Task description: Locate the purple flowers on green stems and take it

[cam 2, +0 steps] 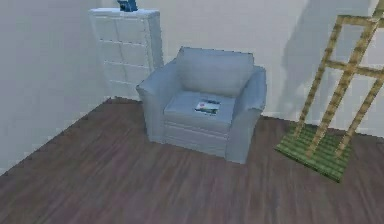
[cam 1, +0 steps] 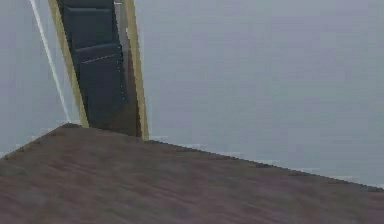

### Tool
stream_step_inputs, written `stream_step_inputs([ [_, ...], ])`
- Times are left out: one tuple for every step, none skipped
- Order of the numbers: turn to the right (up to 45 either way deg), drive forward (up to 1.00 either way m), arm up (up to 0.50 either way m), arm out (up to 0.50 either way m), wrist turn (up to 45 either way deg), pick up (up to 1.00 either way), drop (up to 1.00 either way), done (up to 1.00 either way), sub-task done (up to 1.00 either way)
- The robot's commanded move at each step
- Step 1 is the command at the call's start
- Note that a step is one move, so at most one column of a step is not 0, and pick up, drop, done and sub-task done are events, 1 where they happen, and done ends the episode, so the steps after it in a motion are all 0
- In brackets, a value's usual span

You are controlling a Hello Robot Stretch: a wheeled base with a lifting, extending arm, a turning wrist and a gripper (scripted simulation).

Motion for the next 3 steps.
stream_step_inputs([
  [0.0,1.0,0.0,0.0,0.0,0.0,0.0,0.0,0.0],
  [6.0,0.0,0.0,0.0,0.0,0.0,0.0,0.0,0.0],
  [0.0,0.15,0.0,0.0,0.0,0.0,0.0,0.0,0.0],
])
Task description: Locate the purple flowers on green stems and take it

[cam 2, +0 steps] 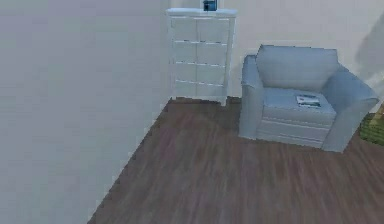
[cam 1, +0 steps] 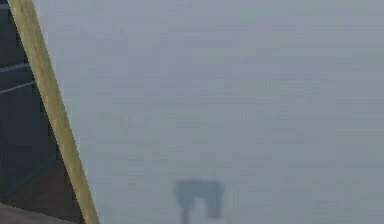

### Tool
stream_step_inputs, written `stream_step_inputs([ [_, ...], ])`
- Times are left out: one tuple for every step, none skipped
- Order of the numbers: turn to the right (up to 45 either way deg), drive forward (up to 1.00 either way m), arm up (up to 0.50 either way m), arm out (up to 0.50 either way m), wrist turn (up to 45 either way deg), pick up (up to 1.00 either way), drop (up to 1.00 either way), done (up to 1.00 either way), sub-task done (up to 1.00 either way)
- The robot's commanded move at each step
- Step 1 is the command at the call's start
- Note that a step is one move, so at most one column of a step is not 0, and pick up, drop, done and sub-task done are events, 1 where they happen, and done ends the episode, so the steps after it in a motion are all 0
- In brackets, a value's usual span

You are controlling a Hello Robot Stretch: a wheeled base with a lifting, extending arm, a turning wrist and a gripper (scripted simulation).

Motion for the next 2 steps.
stream_step_inputs([
  [-45.0,0.0,0.0,0.0,0.0,0.0,0.0,0.0,0.0],
  [-27.0,0.0,0.0,0.0,0.0,0.0,0.0,0.0,0.0],
])
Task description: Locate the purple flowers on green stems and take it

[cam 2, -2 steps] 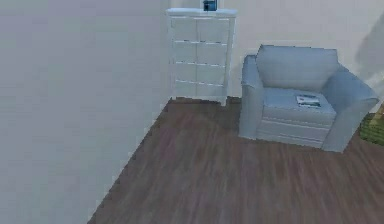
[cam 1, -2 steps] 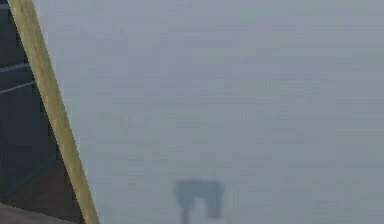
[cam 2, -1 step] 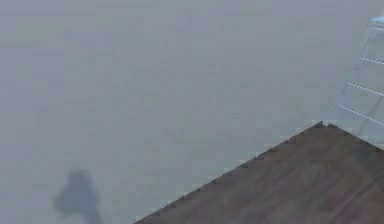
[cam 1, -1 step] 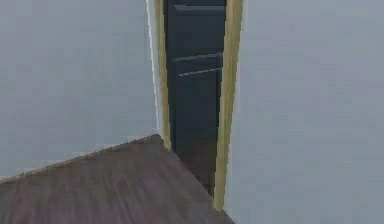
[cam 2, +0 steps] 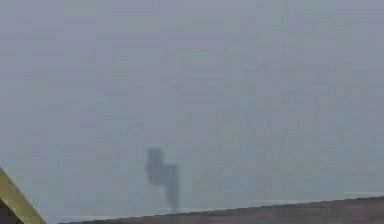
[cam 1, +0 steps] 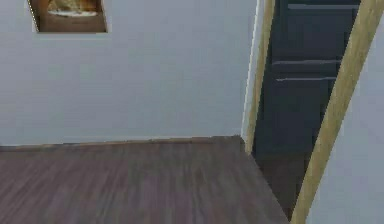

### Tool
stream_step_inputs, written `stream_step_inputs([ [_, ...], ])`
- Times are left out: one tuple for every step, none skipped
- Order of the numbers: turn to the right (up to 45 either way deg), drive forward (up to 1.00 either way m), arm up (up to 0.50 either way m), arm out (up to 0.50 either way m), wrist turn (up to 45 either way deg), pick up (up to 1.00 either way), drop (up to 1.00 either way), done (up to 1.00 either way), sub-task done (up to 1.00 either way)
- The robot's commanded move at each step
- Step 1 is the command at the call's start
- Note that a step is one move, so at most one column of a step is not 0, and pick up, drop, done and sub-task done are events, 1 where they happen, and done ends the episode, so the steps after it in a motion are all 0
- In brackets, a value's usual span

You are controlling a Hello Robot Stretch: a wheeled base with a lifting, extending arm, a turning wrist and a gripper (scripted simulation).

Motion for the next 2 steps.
stream_step_inputs([
  [0.0,0.75,0.0,0.0,0.0,0.0,0.0,0.0,0.0],
  [-45.0,0.0,0.0,0.0,0.0,0.0,0.0,0.0,0.0],
])
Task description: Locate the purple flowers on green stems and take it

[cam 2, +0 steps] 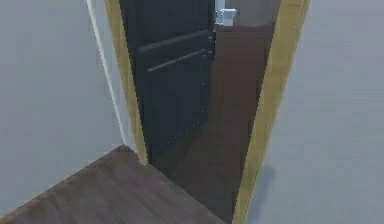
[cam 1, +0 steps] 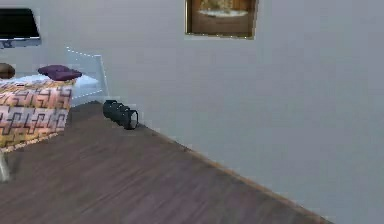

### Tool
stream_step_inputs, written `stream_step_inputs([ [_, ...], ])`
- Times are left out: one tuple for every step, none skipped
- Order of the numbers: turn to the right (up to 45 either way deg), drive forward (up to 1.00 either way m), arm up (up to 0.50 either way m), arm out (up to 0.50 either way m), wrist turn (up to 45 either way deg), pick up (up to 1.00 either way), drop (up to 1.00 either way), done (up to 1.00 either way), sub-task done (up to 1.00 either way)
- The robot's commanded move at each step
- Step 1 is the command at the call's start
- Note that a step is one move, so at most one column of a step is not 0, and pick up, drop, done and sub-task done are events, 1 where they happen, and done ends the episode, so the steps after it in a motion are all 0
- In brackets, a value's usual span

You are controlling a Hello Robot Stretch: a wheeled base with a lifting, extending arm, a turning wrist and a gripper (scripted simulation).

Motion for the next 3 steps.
stream_step_inputs([
  [-30.0,0.0,0.0,0.0,0.0,0.0,0.0,0.0,0.0],
  [0.0,1.0,0.0,0.0,0.0,0.0,0.0,0.0,0.0],
  [45.0,0.0,0.0,0.0,0.0,0.0,0.0,0.0,0.0],
])
